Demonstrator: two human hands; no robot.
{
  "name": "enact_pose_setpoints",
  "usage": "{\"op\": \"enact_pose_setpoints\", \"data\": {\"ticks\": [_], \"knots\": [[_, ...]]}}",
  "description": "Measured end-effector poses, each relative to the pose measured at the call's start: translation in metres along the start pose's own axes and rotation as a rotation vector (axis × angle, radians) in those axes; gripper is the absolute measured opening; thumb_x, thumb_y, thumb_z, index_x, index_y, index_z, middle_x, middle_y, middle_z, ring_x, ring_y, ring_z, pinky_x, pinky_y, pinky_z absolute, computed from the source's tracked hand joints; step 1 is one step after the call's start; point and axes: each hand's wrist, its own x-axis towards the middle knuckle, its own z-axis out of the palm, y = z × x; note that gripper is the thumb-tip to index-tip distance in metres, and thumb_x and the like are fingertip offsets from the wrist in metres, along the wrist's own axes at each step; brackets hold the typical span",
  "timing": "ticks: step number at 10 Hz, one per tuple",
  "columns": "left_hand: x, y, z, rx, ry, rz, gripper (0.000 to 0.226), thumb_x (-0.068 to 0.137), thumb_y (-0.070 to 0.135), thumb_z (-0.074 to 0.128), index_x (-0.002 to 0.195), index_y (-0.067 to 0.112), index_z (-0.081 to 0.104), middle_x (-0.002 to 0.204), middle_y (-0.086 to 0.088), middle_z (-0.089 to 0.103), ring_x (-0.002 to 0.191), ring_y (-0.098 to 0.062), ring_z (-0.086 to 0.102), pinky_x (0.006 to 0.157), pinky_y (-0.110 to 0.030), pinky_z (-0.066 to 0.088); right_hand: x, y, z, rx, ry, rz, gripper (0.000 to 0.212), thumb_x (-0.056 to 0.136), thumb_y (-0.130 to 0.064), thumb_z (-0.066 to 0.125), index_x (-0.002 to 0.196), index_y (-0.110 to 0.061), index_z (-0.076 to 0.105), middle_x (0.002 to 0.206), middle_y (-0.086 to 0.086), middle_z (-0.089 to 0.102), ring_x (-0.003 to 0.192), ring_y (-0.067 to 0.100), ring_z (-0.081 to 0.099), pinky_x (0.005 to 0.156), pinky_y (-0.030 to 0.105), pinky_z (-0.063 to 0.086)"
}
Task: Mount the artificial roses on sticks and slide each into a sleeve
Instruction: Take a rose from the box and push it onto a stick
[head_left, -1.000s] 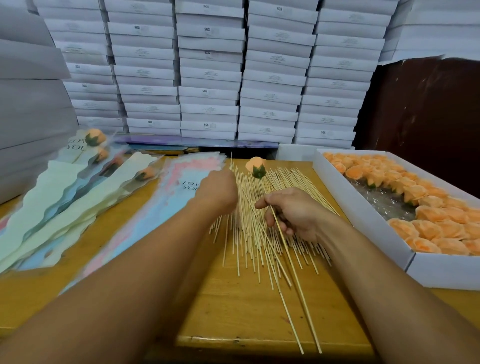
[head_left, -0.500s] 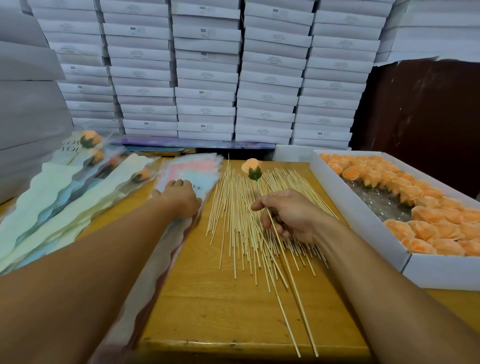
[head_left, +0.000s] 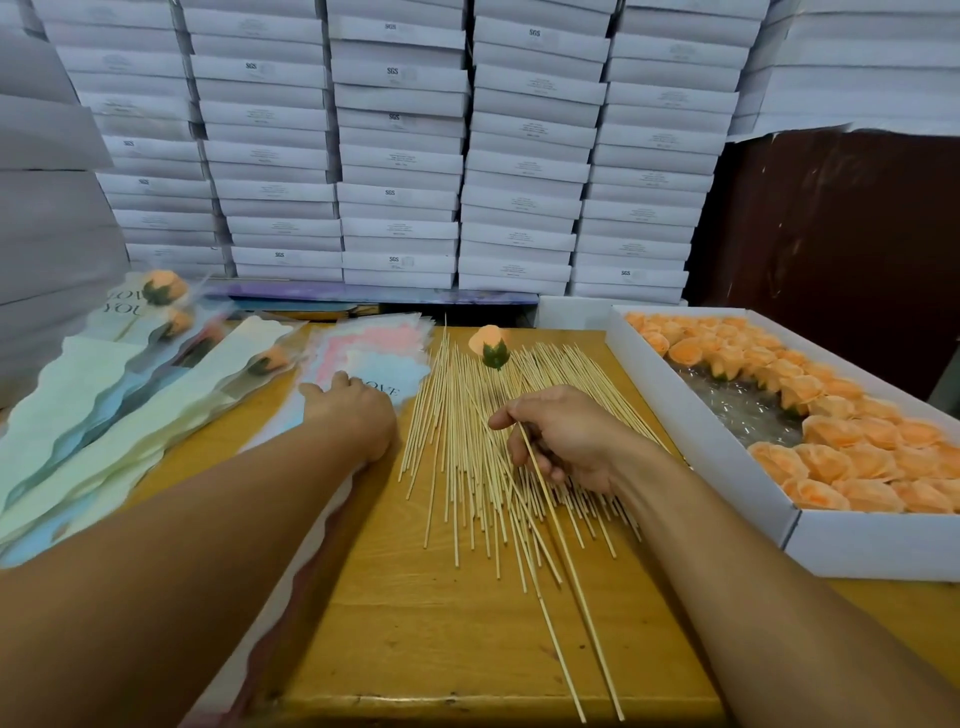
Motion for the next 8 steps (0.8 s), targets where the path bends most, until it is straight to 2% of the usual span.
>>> {"op": "enact_pose_setpoints", "data": {"ticks": [1,2,3,4,6,7,8], "knots": [[0.002,-0.001,-0.008,-0.068,-0.036,0.037,0.04,0.099,0.028,0.052,0.134,0.009,0.054,0.135,-0.014,0.055,0.125,-0.032,0.05,0.108,-0.05,0.042,0.0,0.0,0.0,-0.001,-0.005,0.005,0.03,0.106,-0.019,0.041,0.104,-0.008,0.068,0.059,0.002,0.065,0.04,0.009,0.045,0.035,0.022,0.034],[0.005,-0.006,-0.019,-0.037,-0.043,0.107,0.038,0.097,0.03,0.059,0.127,0.009,0.06,0.113,-0.007,0.062,0.105,-0.025,0.059,0.094,-0.035,0.049,-0.001,0.0,0.0,0.006,0.0,0.006,0.03,0.106,-0.019,0.041,0.104,-0.008,0.068,0.059,0.002,0.065,0.04,0.009,0.045,0.035,0.021,0.034],[0.01,-0.011,-0.027,-0.026,-0.038,0.118,0.035,0.095,0.029,0.062,0.125,0.009,0.063,0.101,-0.003,0.057,0.096,-0.022,0.056,0.084,-0.031,0.048,-0.001,-0.001,0.0,0.015,0.001,0.005,0.029,0.106,-0.019,0.041,0.103,-0.007,0.068,0.059,0.003,0.065,0.04,0.009,0.045,0.035,0.021,0.033],[0.011,-0.011,-0.026,-0.046,-0.02,0.097,0.035,0.096,0.029,0.06,0.126,0.011,0.061,0.101,-0.002,0.054,0.095,-0.022,0.053,0.08,-0.03,0.042,-0.001,-0.002,0.0,0.013,-0.001,0.005,0.029,0.106,-0.018,0.042,0.103,-0.007,0.068,0.059,0.003,0.065,0.04,0.009,0.045,0.035,0.021,0.034],[0.006,-0.011,-0.034,-0.102,0.002,0.061,0.031,0.1,0.029,0.053,0.125,0.012,0.062,0.097,-0.001,0.053,0.093,-0.02,0.053,0.079,-0.029,0.042,-0.001,-0.001,0.0,0.01,-0.002,0.01,0.03,0.106,-0.019,0.041,0.102,-0.007,0.068,0.059,0.003,0.065,0.039,0.009,0.045,0.035,0.021,0.033],[0.0,-0.013,-0.046,-0.093,0.017,0.013,0.031,0.101,0.025,0.052,0.125,0.008,0.062,0.102,-0.004,0.057,0.096,-0.021,0.054,0.081,-0.026,0.045,-0.001,-0.001,0.0,0.012,0.001,0.008,0.029,0.106,-0.019,0.041,0.102,-0.008,0.068,0.059,0.003,0.065,0.04,0.008,0.046,0.035,0.021,0.033],[-0.005,-0.018,-0.052,-0.12,0.111,-0.017,0.016,0.1,0.018,0.049,0.107,0.009,0.06,0.081,-0.001,0.048,0.072,-0.013,0.048,0.053,-0.022,0.034,0.0,-0.001,0.0,0.012,0.004,0.005,0.029,0.106,-0.019,0.042,0.101,-0.007,0.068,0.059,0.004,0.065,0.04,0.009,0.046,0.035,0.022,0.033]]}}
